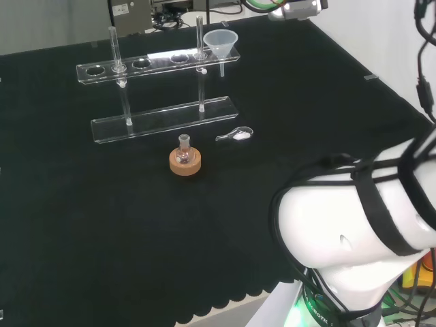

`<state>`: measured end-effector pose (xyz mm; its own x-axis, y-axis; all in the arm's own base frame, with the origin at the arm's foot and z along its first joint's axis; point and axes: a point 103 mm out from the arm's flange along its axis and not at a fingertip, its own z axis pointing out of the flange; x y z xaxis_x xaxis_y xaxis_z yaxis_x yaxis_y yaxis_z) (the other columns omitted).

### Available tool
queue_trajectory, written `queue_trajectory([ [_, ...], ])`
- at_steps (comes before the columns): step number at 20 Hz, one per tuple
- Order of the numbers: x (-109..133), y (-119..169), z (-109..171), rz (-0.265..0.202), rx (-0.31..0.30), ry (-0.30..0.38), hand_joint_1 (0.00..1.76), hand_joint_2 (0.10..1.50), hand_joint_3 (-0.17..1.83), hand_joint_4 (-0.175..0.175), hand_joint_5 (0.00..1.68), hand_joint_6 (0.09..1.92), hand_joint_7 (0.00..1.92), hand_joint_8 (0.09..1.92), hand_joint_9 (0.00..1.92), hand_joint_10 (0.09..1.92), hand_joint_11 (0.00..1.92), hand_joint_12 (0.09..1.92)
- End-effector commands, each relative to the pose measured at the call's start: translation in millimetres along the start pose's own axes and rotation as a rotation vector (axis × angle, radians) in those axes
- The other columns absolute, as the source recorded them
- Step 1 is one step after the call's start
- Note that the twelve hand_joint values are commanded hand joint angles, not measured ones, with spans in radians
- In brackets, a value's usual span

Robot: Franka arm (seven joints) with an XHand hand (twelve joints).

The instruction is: Pick up the funnel from the transparent funnel stand.

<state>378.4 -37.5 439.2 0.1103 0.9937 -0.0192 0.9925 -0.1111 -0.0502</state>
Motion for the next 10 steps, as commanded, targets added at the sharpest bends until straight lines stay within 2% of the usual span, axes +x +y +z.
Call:
queue_trajectory([
  [1, -39.4, 72.0, 19.3, -0.004, 0.038, 0.01, 0.29, 1.08, 0.28, -0.009, 0.25, 0.09, 0.19, 0.63, 0.35, 0.68, 0.12, 1.41],
  [6, -46.1, 103.7, 24.6, -0.005, 0.063, -0.01, 0.5, 0.98, 0.25, -0.012, 0.26, 0.09, 0.2, 0.65, 0.38, 0.69, 0.14, 1.41],
  [10, -44.5, 127.0, 31.5, -0.009, 0.092, -0.021, 0.56, 0.95, 0.29, -0.015, 0.27, 0.09, 0.2, 0.67, 0.39, 0.69, 0.17, 1.4],
])
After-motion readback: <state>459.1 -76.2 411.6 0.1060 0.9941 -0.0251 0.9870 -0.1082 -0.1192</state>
